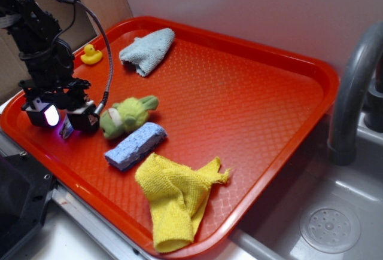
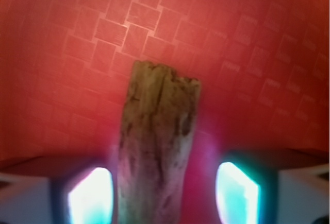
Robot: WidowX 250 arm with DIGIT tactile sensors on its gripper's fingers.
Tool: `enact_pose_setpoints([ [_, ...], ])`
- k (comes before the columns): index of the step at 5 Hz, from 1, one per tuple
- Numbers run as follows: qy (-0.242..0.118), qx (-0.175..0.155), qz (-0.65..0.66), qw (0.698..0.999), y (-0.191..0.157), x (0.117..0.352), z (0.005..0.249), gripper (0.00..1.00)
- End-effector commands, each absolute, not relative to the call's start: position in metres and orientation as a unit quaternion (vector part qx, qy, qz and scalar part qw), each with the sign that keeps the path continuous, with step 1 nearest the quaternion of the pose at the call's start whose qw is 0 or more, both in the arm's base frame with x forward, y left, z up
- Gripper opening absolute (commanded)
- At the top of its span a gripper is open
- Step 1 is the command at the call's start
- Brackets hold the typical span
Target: Grab the wood chip.
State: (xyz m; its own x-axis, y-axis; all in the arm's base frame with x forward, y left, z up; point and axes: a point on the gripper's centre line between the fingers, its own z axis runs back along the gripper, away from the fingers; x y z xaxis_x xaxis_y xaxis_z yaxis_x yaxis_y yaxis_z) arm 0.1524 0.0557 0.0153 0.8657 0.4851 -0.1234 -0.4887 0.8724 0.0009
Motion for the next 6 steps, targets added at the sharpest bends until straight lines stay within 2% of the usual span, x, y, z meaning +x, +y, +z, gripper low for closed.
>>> enact_pose_setpoints([
  [1, 0.075, -0.01, 0.253, 0.964, 0.063, 0.151, 0.014, 0.0],
  [3, 0.072, -0.007, 0.248, 0.966, 0.064, 0.152, 0.016, 0.0],
  [4, 0.067, 0.008, 0.231, 0.971, 0.061, 0.15, 0.026, 0.0],
  [5, -0.007, 0.023, 0.194, 0.981, 0.054, 0.168, 0.076, 0.0],
  [6, -0.096, -0.054, 0.16, 0.981, 0.044, 0.189, 0.128, 0.0],
])
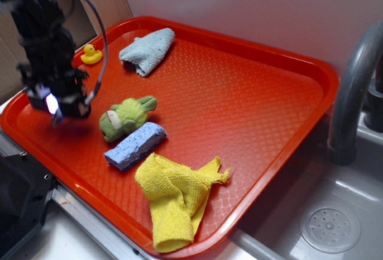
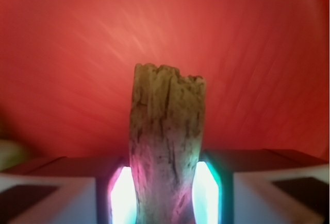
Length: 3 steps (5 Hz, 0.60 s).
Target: Grab the wood chip.
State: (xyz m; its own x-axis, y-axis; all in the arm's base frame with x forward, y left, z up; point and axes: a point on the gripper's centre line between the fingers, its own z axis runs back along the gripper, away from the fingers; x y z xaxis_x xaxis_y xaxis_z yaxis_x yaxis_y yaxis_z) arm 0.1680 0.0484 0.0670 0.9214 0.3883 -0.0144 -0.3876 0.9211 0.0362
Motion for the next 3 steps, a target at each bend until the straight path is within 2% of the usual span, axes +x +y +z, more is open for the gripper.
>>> enact_pose_setpoints([
  [1, -0.117, -0.071, 0.124, 0.983, 0.031, 0.202, 0.179, 0.0],
  [2, -0.123, -0.02, 0.098, 0.987, 0.011, 0.21, 0.228, 0.0],
  [3, -0.089, -0.015, 0.108, 0.99, 0.014, 0.215, 0.272, 0.0],
])
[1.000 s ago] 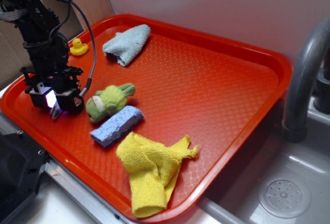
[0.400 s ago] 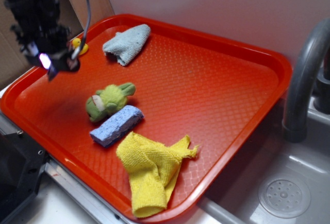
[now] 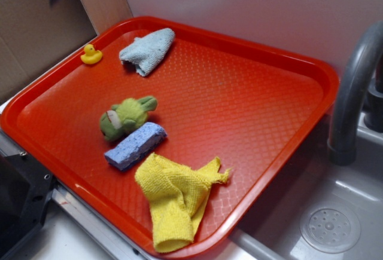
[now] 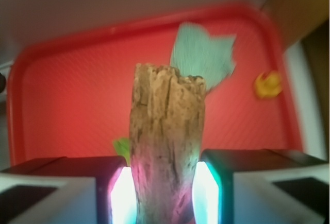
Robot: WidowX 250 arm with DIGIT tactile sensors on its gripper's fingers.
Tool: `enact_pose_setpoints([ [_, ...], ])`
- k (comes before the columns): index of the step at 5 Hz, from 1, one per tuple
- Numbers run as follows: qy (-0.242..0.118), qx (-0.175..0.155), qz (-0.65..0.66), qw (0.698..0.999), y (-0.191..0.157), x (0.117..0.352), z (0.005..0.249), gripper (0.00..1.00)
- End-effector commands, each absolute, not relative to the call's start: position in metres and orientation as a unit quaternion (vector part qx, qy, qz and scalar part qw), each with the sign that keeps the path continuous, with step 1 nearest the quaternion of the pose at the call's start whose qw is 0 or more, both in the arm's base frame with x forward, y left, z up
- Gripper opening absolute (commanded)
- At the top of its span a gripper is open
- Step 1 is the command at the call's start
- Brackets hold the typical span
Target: Grab the wood chip.
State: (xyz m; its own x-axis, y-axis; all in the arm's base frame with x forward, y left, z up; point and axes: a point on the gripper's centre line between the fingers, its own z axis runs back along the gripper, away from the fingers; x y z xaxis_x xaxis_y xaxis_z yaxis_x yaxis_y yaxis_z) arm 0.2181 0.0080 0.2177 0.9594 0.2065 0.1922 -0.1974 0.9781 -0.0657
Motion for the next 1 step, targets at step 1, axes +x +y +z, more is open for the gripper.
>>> enact_pose_setpoints([
  [1, -0.082, -0.003, 0.102, 0.991, 0.0123, 0.212, 0.2567, 0.0],
])
